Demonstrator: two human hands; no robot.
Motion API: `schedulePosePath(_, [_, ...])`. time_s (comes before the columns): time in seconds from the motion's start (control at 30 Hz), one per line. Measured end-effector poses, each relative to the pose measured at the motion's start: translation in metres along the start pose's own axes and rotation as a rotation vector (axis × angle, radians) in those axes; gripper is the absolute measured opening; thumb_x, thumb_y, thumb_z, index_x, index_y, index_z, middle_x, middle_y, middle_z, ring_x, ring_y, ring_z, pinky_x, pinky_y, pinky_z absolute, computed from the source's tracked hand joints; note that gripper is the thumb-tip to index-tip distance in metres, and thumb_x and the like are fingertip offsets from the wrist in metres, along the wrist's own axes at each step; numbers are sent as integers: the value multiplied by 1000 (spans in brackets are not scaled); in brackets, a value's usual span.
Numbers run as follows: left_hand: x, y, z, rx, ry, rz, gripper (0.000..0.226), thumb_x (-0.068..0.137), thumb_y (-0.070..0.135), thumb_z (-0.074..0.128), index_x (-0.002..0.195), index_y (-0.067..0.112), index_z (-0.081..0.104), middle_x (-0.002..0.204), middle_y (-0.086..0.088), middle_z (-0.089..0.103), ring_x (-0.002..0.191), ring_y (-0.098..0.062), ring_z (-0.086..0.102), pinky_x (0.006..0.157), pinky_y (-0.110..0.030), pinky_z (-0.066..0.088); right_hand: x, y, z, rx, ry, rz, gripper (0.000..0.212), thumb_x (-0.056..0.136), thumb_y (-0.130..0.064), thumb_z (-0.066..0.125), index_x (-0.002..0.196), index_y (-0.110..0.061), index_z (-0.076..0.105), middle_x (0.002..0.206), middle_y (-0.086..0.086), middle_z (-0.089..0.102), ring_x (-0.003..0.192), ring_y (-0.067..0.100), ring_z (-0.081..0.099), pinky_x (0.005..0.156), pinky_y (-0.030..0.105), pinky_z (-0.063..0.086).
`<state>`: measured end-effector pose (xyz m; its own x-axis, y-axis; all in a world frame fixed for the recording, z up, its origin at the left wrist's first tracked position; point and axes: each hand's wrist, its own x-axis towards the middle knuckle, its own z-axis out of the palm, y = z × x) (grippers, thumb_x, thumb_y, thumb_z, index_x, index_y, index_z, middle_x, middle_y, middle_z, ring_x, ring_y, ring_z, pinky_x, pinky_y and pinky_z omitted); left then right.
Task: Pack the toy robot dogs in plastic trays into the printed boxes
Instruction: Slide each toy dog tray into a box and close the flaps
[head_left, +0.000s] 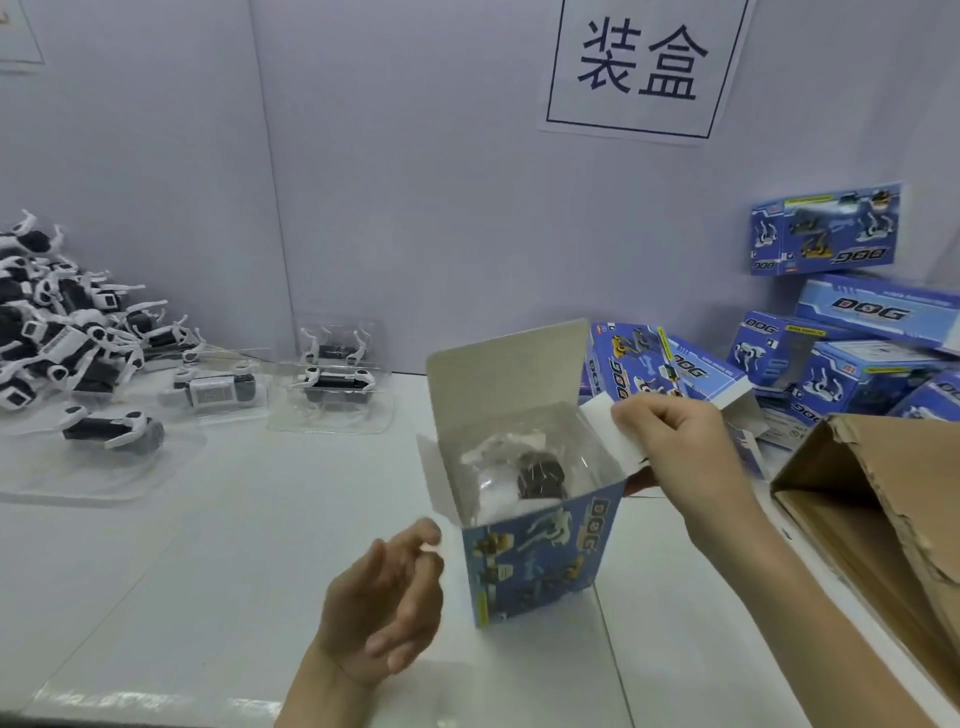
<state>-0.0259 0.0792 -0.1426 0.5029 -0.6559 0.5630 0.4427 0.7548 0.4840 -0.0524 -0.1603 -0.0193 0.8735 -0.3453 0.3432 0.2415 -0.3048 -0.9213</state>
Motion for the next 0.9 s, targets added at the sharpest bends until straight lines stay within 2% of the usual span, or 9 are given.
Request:
schedulePosePath(0.1, [-3,4,-7,-194,153,145,48,103,33,52,138,0,51,110,-18,63,76,-19,50,79,-29,51,0,6,-2,-34,-34,118,16,98,-14,57,86,-8,66,77,5,62,48,8,58,47,32,55])
schedulePosePath(0.17, [-1,3,-12,-227,397,276,47,101,43,54,131,9,64,110,-11,66,92,-20,63,87,-30,53,-1,8,-6,-102,42,52,5,97,-15,60,100,-16,63,95,-2,65,65,-1,62,66,32,57])
schedulePosePath(0.27, [7,1,-15,347,807,359,55,87,61,59,132,29,62,132,5,66,123,-16,62,97,-40,49,-8,-6,-9,-199,210,-264,20,95,-11,61,109,-26,63,109,-13,65,98,-3,60,85,21,51])
schedulePosePath(0.4, [16,-15,-15,923,732,85,105,53,75,82,144,37,46,143,9,58,134,-16,53,109,-45,42,-14,-58,-9,-211,28,-589,26,93,-13,55,110,-30,66,112,-12,68,102,3,64,84,12,46])
schedulePosePath(0.53, [13,-17,-16,945,632,-3,90,58,66,86,138,42,51,135,-1,65,124,-25,61,100,-44,48,-3,-96,-7,-216,-197,-669,27,93,-15,52,103,-29,72,105,-10,70,94,5,66,76,16,50])
schedulePosePath(0.63, [13,-16,-17,980,638,-2,81,61,64,83,133,43,53,131,0,66,122,-26,63,97,-45,51,1,-80,11,-692,-483,-487,29,98,-16,48,106,-27,74,109,-4,68,92,2,61,84,24,49])
schedulePosePath(0.7, [12,-17,-15,985,645,25,86,57,70,83,133,44,54,133,1,65,124,-25,61,101,-49,51,-3,-54,24,-1018,-690,-349,34,101,-20,40,112,-28,72,118,-7,66,106,12,58,94,37,48])
schedulePosePath(0.83, [16,-28,2,1242,795,255,90,63,81,68,140,41,46,142,19,55,133,-9,52,109,-38,43,-7,-41,20,-973,-681,-281,34,99,-22,37,98,-26,72,96,-15,65,93,11,59,82,36,49])
schedulePosePath(0.9, [22,-28,14,1388,766,448,72,81,63,61,144,32,44,148,17,49,138,-12,47,109,-31,41,-5,-40,15,-937,-694,-276,34,98,-21,38,96,-26,71,97,-12,68,92,10,60,81,33,48])
